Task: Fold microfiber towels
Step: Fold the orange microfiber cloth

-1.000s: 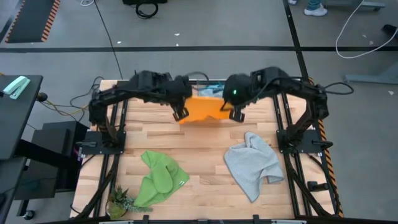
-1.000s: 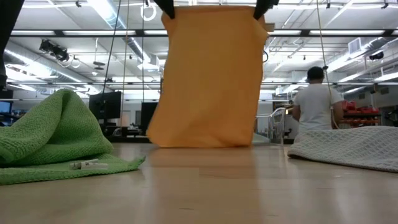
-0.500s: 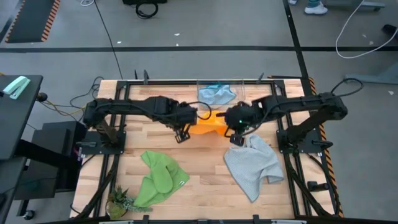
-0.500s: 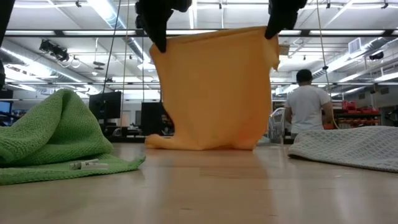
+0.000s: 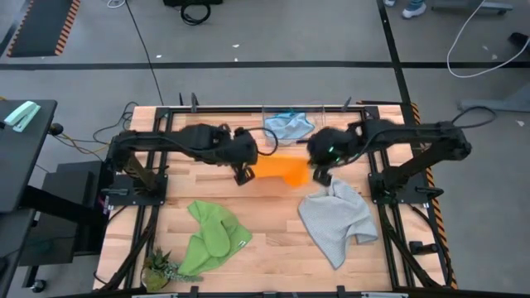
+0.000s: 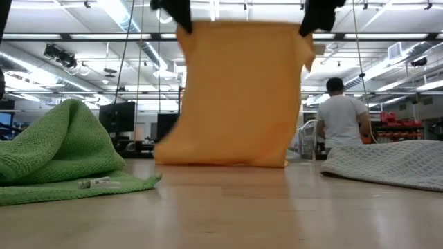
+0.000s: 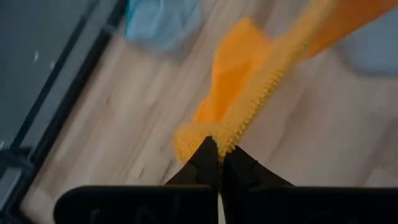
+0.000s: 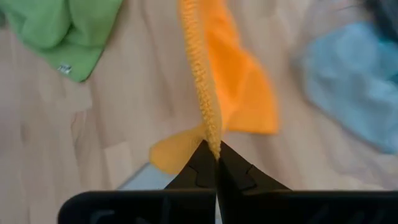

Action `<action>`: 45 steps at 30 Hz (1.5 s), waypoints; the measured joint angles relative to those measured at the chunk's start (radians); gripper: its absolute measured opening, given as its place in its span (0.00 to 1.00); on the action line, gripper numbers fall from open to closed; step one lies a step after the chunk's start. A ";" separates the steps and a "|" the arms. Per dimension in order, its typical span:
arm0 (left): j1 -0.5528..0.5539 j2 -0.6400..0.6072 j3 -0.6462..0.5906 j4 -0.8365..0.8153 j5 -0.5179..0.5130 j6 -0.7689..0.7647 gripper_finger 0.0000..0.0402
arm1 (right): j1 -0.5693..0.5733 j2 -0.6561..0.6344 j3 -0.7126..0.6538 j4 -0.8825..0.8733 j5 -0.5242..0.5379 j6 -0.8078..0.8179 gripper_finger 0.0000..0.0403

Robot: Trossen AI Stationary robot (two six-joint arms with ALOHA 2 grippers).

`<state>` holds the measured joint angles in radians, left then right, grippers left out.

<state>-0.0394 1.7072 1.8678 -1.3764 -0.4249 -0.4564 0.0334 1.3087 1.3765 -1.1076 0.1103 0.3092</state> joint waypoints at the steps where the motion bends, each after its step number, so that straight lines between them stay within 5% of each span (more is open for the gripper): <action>1: 0.011 0.000 0.036 -0.007 -0.001 0.019 0.01 | -0.017 -0.008 0.029 -0.027 0.006 -0.014 0.00; 8: 0.130 0.001 0.225 -0.007 0.001 0.162 0.01 | -0.138 0.020 0.288 -0.210 0.069 -0.143 0.00; 17: 0.245 0.001 0.261 0.000 0.005 0.233 0.01 | -0.287 0.229 0.682 -0.423 0.091 -0.340 0.00; 45: 0.378 0.007 0.258 -0.032 0.082 0.281 0.01 | -0.407 0.301 0.729 -0.326 0.093 -0.510 0.00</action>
<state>0.3384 1.7142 2.1258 -1.4081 -0.3430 -0.1750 -0.3736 1.6100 2.1056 -1.4334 0.2028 -0.2012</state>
